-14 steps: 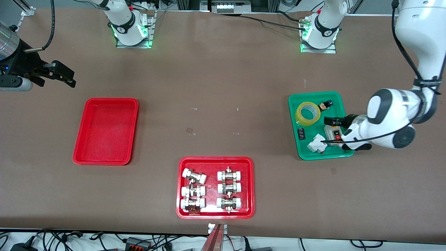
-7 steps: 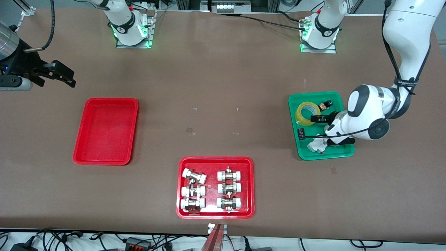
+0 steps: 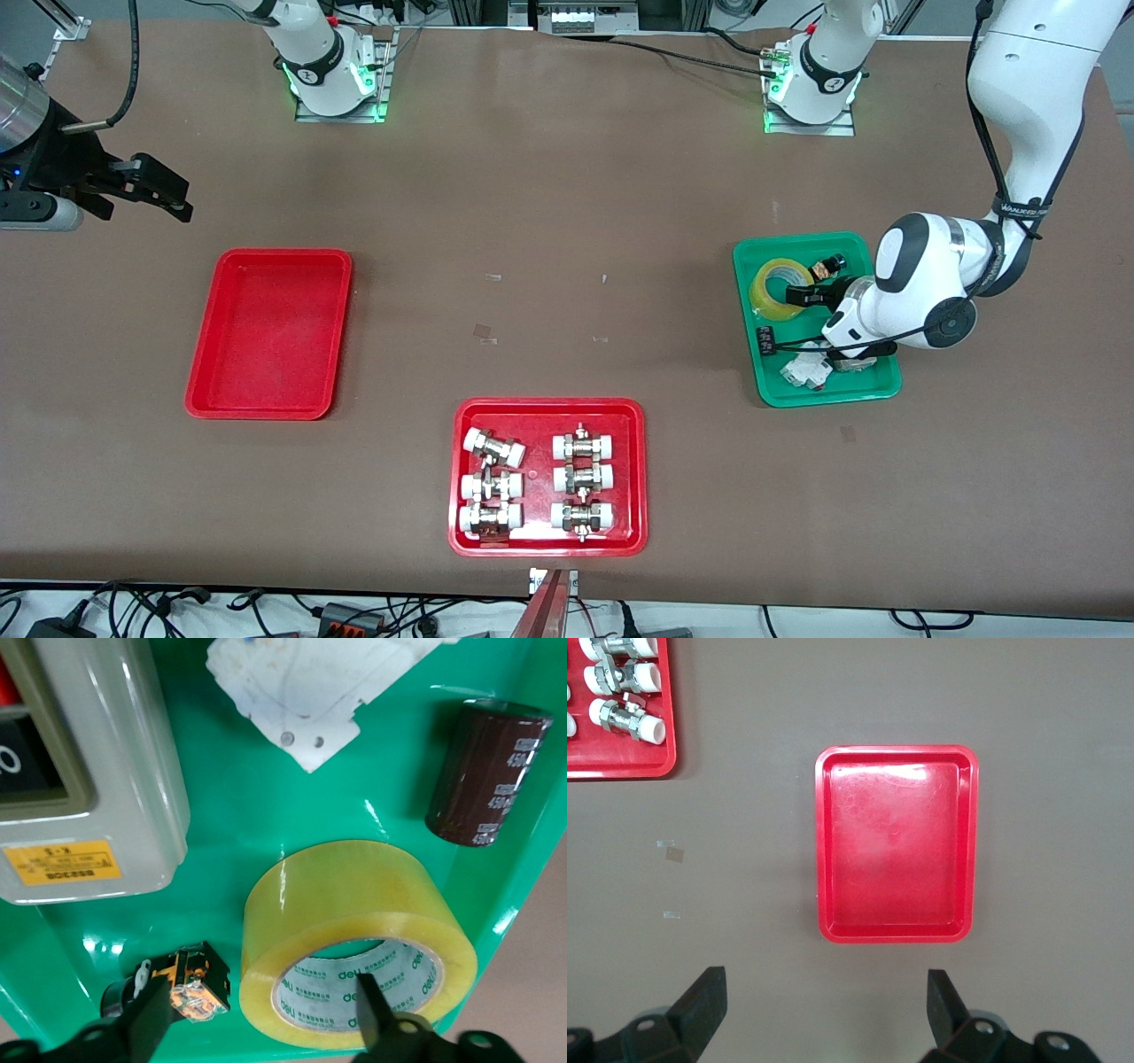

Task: Left arm passes tape to right arm into tray
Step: 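Reach the left gripper down to the tape roll in the green tray, then close the left gripper on the tape roll's rim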

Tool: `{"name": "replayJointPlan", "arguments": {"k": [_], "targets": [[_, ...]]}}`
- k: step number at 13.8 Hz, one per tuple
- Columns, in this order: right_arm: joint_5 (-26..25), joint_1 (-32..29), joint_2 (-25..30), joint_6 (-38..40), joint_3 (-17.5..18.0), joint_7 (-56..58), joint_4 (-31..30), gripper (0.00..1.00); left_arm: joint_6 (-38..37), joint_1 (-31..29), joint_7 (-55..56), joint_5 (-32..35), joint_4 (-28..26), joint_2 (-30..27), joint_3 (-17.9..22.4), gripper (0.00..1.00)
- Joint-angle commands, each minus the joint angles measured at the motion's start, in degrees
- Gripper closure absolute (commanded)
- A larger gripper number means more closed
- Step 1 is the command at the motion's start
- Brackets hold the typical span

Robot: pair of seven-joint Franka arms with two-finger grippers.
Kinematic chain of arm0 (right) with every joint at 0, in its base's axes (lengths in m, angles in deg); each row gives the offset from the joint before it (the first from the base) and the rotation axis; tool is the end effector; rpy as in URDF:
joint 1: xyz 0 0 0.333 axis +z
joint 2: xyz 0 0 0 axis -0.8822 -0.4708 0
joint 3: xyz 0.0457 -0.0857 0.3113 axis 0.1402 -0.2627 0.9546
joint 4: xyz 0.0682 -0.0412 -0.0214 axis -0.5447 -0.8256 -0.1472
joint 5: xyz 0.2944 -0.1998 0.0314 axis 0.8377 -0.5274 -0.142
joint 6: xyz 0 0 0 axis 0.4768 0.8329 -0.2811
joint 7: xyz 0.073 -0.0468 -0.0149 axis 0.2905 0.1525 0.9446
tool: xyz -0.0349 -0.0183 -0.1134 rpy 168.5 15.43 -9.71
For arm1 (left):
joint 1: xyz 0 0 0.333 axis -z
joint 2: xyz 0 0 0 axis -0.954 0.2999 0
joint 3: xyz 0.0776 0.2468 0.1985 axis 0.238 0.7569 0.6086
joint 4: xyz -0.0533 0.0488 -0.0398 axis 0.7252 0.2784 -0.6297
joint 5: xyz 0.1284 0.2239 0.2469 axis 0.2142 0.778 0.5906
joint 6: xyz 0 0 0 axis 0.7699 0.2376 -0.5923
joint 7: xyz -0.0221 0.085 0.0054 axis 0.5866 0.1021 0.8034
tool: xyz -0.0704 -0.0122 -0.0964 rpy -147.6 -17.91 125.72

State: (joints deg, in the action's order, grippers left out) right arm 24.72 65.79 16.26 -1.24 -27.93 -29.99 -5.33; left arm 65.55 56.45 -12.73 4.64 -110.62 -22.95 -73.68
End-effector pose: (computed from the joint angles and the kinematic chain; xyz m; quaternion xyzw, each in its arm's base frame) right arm 0.5211 0.0500 0.6232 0.9999 -0.0115 0.0012 0.0025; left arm 0.5302 -0.0427 0.2211 0.9655 0.0599 -0.2482 0.0509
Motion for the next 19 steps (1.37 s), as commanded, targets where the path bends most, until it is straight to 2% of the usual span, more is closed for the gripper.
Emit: {"name": "replayJointPlan", "arguments": {"k": [1,5,7,8,9,13,15,19], "targets": [[-0.7,0.0,0.2,0.8,0.2,-1.1,0.4,0.0,1.6,-0.2,0.7,0.0,-1.6,-1.2,-0.2,0.29],[-0.7,0.0,0.1,0.8,0.2,-1.1,0.4,0.0,4.0,-0.2,0.7,0.0,-3.7,-1.5,-0.2,0.56],[-0.8,0.0,0.1,0.8,0.2,-1.1,0.4,0.0,3.6,-0.2,-0.2,0.1,-3.6,-1.7,-0.2,0.77],[-0.8,0.0,0.1,0.8,0.2,-1.2,0.4,0.0,3.1,-0.2,-0.7,0.8,-3.6,-2.2,-0.3,0.93],[-0.8,0.0,0.1,0.8,0.2,-1.2,0.4,0.0,2.3,-0.2,-1.8,1.5,-3.6,-3.1,-0.3,0.99],[-0.8,0.0,0.1,0.8,0.2,-1.2,0.4,0.0,-4.3,-0.5,-5.4,1.7,0.4,-4.9,-0.4,0.99],[-0.8,0.0,0.1,0.8,0.2,-1.2,0.4,0.0,-11.0,0.1,-6.4,1.7,5.8,-5.1,-1.3,1.0],[-0.2,-0.1,0.0,0.8,0.2,-1.6,0.4,0.0,-23.6,0.2,-6.3,1.5,20.7,-5.0,-7.4,1.0]]}}
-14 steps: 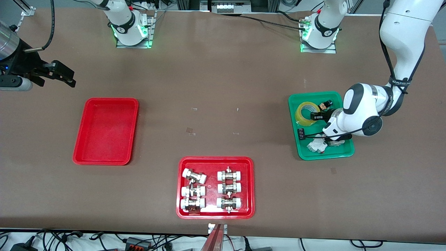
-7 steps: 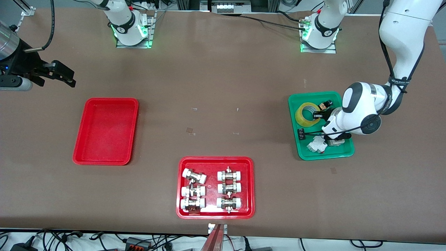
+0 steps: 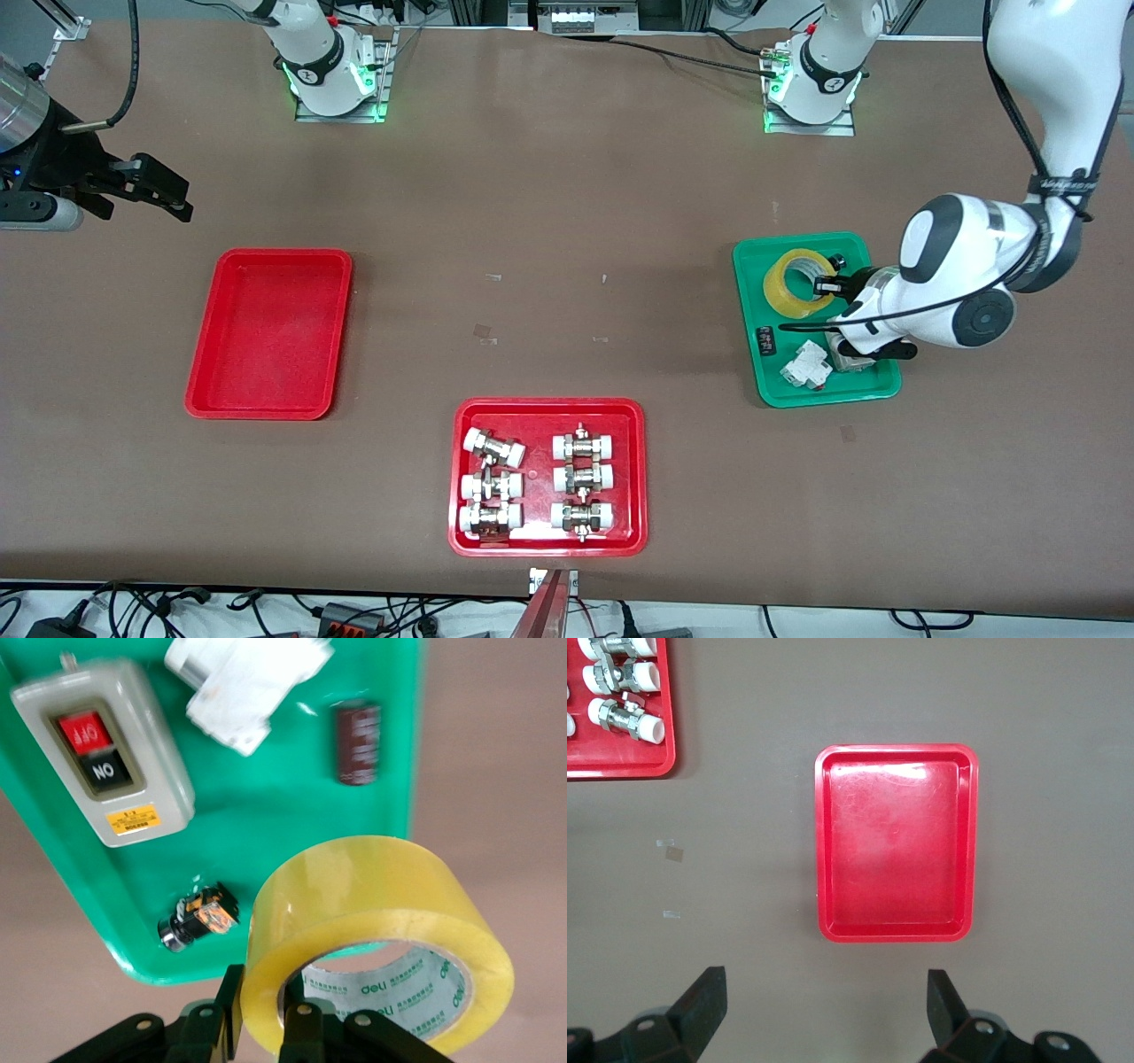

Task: Left arm passes tape to right arm into tray
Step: 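Close the left gripper on the tape roll's rim, then lift the tape with the left gripper while the right gripper reaches over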

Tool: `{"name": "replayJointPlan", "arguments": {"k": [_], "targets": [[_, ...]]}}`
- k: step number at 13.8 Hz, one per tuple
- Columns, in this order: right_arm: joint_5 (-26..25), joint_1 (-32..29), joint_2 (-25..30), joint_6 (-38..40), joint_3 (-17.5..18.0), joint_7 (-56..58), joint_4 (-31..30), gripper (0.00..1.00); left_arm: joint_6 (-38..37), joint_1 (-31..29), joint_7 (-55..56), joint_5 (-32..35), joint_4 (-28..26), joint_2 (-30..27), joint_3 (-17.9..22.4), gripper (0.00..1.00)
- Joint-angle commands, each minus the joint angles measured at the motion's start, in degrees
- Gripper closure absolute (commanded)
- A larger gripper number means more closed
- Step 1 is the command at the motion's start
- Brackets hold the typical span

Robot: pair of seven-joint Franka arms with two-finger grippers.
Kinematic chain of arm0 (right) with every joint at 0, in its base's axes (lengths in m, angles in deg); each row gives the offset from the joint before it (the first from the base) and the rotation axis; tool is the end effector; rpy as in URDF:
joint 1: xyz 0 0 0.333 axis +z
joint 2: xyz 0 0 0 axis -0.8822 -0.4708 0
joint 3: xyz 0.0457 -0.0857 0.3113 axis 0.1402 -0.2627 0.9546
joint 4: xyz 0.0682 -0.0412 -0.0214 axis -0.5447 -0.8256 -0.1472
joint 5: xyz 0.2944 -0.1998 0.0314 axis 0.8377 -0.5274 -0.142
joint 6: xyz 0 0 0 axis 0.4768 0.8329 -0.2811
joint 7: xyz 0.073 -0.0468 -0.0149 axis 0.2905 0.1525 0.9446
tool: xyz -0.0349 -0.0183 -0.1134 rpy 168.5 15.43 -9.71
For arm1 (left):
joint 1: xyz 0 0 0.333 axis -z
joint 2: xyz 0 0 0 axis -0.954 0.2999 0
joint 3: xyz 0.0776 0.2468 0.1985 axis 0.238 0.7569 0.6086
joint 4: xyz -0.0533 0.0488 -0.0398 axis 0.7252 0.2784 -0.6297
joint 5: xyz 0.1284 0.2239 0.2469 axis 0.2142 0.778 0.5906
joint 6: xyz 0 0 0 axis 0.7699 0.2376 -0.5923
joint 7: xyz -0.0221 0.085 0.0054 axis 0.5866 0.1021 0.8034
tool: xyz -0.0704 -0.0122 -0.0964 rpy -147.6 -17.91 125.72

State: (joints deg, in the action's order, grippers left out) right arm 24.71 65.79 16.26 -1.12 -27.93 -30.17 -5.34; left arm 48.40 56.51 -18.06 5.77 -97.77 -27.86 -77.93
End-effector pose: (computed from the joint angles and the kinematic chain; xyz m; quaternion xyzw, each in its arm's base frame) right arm 0.5209 0.0499 0.6230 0.9999 -0.0131 0.0001 0.0027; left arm 0.5593 -0.0673 0.3388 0.9700 -0.0267 -0.2377 0.0439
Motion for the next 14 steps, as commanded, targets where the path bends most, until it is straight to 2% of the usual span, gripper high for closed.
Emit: {"name": "replayJointPlan", "arguments": {"k": [1,2,4,7,8,9,11,13,14], "targets": [[-0.2,-0.4,-0.1,1.0,0.2,-1.8,0.7,0.0,-7.0,0.2,-1.1,-0.1,10.2,0.2,-4.8,1.0],[-0.3,-0.4,0.0,1.5,0.2,-1.8,0.7,0.0,-6.6,0.4,-0.6,-0.4,11.2,0.4,-6.6,1.0],[-0.3,0.1,0.2,2.7,0.3,-2.2,0.8,0.0,-6.2,1.1,3.1,-5.1,13.9,0.4,-10.1,1.0],[-0.3,0.2,-0.6,2.5,0.6,-1.6,0.6,0.0,-8.4,0.6,8.5,-8.0,18.6,-0.1,-13.7,1.0],[-0.3,0.2,-1.1,2.6,0.5,-1.6,0.5,0.0,-7.6,0.8,11.9,-11.6,18.8,0.1,-13.8,1.0],[-0.1,0.2,-1.9,2.7,0.6,-1.6,0.6,0.0,-4.6,3.2,13.3,-13.1,19.2,2.0,-13.9,1.0],[-0.2,1.1,-2.1,2.9,0.6,-1.5,0.6,0.0,6.1,10.5,18.9,-13.2,20.5,6.1,-13.1,1.0],[0.1,1.0,-3.2,5.3,0.6,-1.0,0.5,0.0,13.8,14.1,22.4,-12.9,20.6,8.8,-13.0,1.0],[2.3,1.0,-3.8,6.9,0.5,1.1,0.5,0.0,16.4,15.5,23.2,-12.9,20.6,10.1,-12.6,1.0]]}}
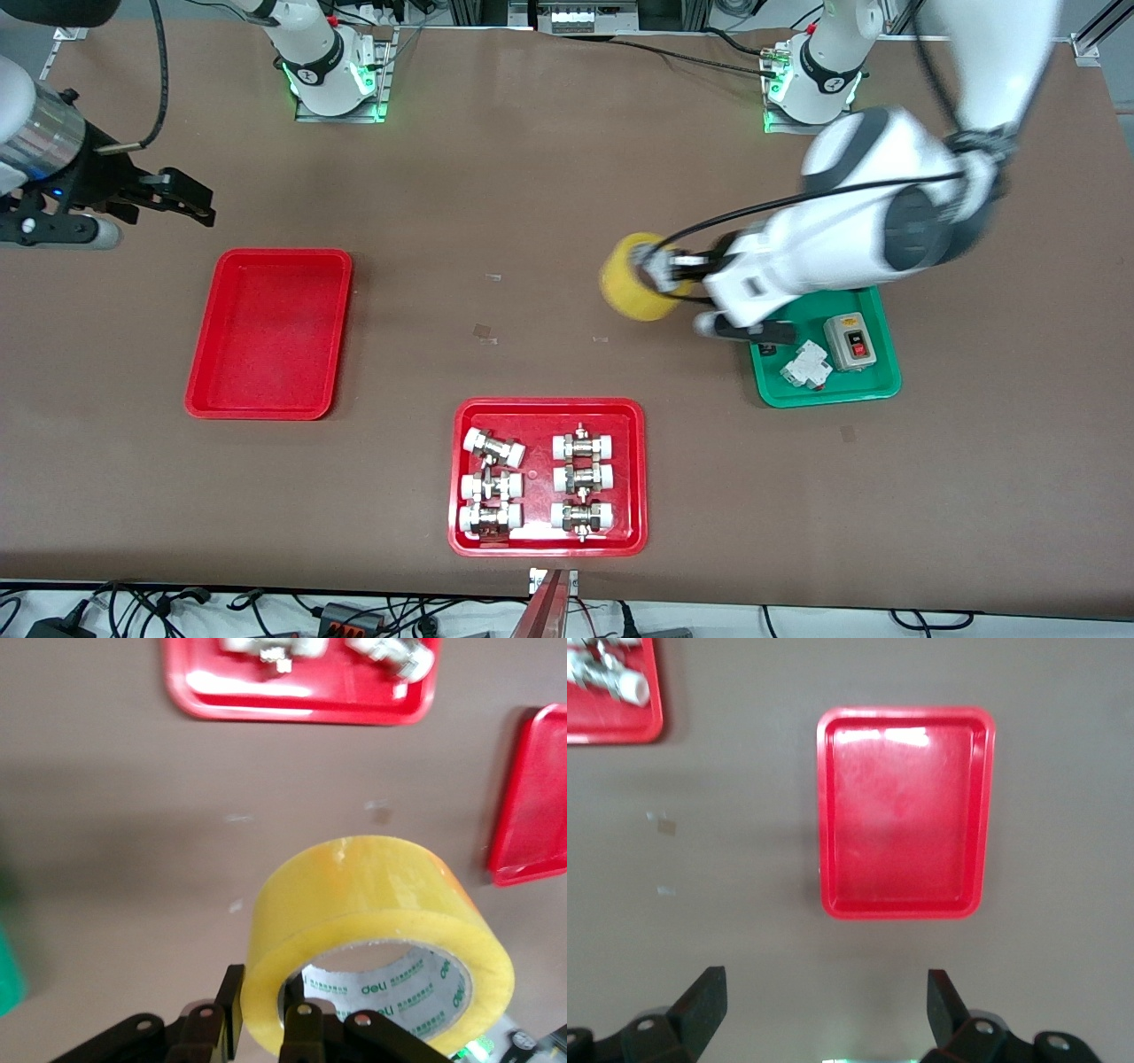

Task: Left arm passes tape to right arm into tray
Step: 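Lift the tape with the left gripper while the right gripper reaches over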

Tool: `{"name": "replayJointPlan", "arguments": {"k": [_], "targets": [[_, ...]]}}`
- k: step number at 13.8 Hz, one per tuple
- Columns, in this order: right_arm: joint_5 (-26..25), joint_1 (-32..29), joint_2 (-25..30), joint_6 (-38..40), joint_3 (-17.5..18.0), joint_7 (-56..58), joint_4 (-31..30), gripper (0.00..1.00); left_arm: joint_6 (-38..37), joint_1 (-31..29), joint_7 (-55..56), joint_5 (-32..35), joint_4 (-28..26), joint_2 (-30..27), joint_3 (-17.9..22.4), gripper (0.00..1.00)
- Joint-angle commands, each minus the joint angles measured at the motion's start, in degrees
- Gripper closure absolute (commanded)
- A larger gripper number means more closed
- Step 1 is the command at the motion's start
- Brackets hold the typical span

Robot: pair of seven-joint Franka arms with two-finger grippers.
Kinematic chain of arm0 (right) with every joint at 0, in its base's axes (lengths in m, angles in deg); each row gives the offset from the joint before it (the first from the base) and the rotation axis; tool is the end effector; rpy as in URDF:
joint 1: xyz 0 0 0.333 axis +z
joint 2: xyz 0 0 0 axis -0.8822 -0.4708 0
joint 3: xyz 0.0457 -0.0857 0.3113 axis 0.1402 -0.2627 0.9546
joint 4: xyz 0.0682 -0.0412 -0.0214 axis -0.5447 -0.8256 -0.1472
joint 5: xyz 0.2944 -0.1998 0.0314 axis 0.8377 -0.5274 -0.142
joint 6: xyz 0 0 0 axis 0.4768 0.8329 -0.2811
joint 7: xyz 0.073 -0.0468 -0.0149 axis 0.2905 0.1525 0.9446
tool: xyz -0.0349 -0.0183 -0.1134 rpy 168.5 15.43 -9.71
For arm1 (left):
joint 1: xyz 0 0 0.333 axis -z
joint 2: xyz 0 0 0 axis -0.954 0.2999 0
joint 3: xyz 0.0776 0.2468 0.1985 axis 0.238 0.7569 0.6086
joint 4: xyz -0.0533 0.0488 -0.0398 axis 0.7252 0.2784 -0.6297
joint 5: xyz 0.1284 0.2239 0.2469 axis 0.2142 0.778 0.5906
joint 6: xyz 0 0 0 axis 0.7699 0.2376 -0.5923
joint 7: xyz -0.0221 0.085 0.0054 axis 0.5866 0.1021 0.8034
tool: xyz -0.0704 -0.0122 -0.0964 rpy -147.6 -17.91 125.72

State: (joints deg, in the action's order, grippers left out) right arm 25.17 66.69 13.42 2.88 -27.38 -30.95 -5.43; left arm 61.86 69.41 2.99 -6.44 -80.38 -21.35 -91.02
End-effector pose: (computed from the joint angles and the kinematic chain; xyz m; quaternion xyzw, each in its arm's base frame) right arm 0.5241 0.0641 0.5907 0.9981 -0.0072 -0.0604 0.0055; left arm 0.5778 -0.3223 0.4470 0.9686 0.0061 -0.1177 0.2187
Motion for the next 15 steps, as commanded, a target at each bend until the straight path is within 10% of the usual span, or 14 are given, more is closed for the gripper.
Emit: {"name": "replayJointPlan", "arguments": {"k": [1,8,15], "targets": [[7.6,-0.3,-1.4,3.4,-0.4,4.0,0.5,0.0,4.7,3.7,3.2,-0.7,3.2,4.6,0.5,1.0],[29.9,-1.5,-9.4,-4.2,-0.2,15.2,-3.2,0.0,27.2,11.7,26.9,-7.7,3.5,10.8,1.0,1.0],[43.2,3.7,-15.9,-18.2,0.0,25.1,-5.3,0.0,32.2,17.2,43.7,-8.1,12.2,18.3,1.0,1.0]]}}
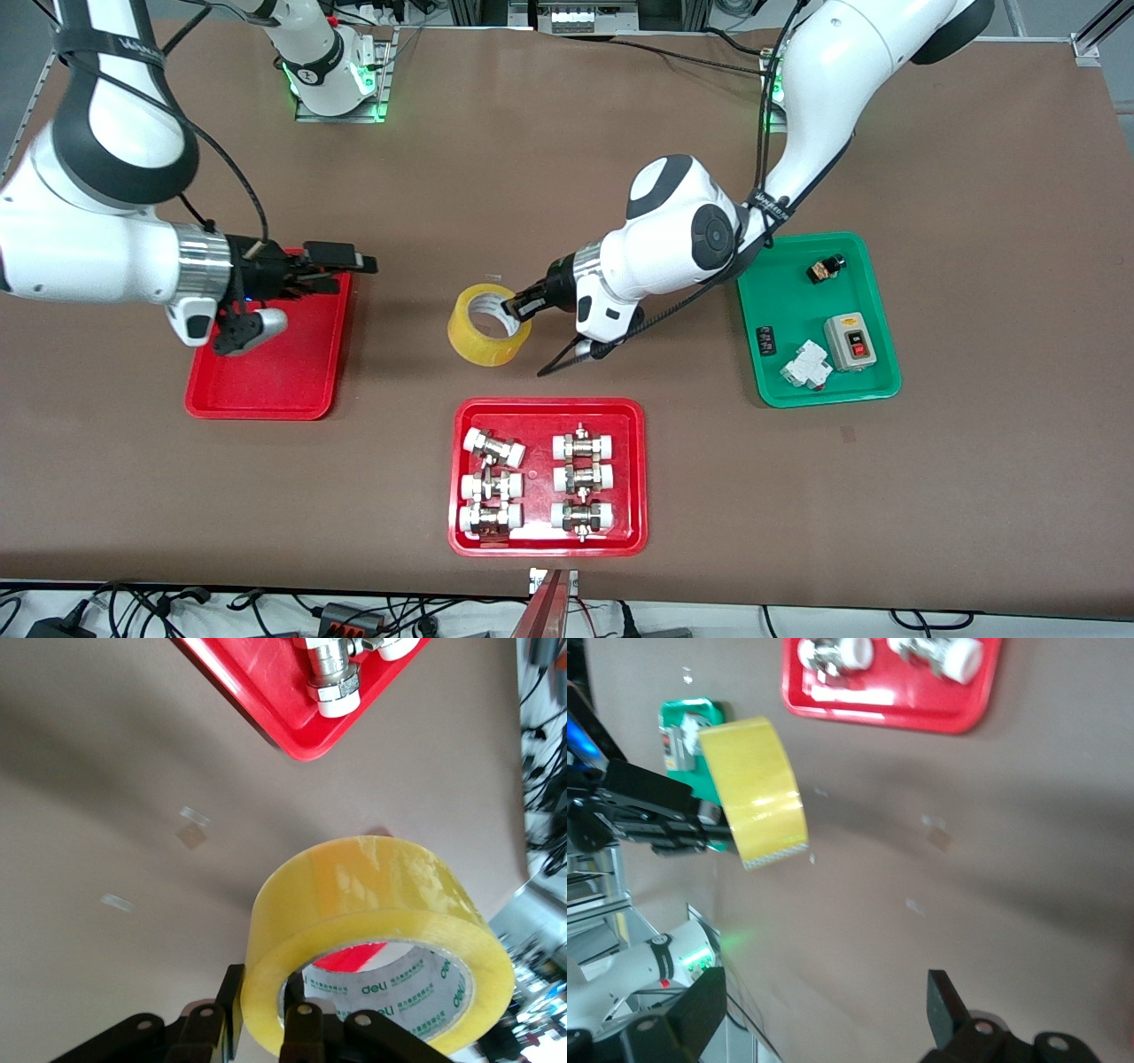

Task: Left arm passes tape to right arm into tray
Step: 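Grasp the tape with the right gripper beside the left gripper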

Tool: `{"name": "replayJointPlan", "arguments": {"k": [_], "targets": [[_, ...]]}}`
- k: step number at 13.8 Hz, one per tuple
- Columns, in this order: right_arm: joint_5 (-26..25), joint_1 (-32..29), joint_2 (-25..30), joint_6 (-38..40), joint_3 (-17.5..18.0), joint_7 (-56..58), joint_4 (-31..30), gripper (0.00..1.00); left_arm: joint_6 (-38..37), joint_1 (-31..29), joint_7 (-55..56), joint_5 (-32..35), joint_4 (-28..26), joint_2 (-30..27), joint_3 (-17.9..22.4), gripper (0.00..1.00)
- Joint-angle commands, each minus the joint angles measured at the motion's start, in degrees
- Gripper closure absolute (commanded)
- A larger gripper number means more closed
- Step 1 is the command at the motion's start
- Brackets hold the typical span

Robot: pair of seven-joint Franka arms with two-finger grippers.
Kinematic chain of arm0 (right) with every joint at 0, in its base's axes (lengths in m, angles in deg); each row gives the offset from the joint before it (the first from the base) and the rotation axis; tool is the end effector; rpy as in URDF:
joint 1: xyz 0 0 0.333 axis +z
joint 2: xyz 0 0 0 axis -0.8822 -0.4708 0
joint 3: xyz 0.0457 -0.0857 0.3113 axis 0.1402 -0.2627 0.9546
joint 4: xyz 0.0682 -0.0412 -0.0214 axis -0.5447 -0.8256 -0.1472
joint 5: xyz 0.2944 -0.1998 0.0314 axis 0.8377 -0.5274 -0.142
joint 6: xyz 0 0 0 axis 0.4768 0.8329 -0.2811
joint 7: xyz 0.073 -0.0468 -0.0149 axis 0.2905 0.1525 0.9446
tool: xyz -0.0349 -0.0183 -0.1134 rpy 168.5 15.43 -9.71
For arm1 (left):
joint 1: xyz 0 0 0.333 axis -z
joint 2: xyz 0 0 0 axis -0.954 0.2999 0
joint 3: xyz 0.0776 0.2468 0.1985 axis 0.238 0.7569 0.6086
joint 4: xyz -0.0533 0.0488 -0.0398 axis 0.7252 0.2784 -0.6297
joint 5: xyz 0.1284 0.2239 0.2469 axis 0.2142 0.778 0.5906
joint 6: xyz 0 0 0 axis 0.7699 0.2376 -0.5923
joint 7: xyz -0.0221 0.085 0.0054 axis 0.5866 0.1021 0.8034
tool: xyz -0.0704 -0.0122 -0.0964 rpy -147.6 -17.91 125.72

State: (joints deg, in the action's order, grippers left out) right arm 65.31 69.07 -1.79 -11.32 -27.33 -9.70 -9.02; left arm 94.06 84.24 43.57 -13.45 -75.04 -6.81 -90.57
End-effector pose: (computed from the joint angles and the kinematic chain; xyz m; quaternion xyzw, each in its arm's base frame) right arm 0.5909 0.1633 0.4538 -0.9316 -0.0944 0.0829 0.3410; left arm 0.5843 -0.4680 0.3812 0.8498 0.3614 -0.1631 0.3474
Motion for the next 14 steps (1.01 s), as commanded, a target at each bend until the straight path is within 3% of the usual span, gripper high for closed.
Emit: {"name": "replayJointPlan", "arguments": {"k": [1,10,14], "targets": [[5.0,2.6,-1.3,-6.5,0.0,5.8,-2.5,0.0,0.0,2.6,3.6,-1.3,8.8,5.3,0.5,1.0],[16.2,6.5,-7.4,-19.1,0.0,10.4,-2.0,0.0,1.3,3.4,6.0,-0.7,10.3,7.1,0.5,0.99],[19.1,6.5,-8.5,-20.6,-0.1,13.0,-1.1,0.0,1.2,3.3,6.0,-0.6,10.2,7.0,0.6,0.99]]}}
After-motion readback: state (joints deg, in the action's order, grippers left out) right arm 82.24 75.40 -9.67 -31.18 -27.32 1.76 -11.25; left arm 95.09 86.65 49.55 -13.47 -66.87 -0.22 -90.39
